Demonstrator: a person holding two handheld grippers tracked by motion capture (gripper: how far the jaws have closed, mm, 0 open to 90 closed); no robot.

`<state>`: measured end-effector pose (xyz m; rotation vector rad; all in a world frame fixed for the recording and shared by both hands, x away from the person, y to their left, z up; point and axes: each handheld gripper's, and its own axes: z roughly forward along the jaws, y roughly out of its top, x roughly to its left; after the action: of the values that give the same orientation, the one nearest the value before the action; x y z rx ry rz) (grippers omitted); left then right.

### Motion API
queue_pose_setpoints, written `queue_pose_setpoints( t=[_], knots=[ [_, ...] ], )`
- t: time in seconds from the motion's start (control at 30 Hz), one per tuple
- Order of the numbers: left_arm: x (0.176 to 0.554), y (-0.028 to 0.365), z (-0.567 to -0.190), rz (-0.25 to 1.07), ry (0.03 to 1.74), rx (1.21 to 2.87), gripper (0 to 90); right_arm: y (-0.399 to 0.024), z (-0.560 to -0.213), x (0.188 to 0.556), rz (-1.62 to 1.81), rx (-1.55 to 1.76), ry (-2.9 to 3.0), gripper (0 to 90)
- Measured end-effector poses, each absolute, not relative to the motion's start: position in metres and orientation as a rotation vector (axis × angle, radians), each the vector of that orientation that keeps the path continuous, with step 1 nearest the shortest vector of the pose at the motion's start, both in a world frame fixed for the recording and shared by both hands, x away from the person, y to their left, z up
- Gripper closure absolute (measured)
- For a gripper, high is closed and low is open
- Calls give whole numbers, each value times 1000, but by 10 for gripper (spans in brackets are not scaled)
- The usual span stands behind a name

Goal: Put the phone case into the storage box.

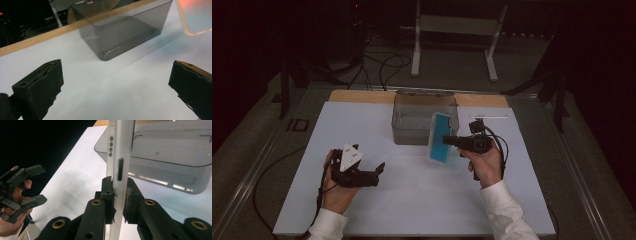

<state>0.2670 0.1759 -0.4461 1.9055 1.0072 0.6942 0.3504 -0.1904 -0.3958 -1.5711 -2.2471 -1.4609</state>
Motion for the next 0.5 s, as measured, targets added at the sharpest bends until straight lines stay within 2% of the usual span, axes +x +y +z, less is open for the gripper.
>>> queue_pose_setpoints(
  t=[0.5],
  knots=[
    [240, 224, -474, 760, 1027, 1803, 1, -188, -388, 360, -1395, -1585, -2295, 813]
  ],
)
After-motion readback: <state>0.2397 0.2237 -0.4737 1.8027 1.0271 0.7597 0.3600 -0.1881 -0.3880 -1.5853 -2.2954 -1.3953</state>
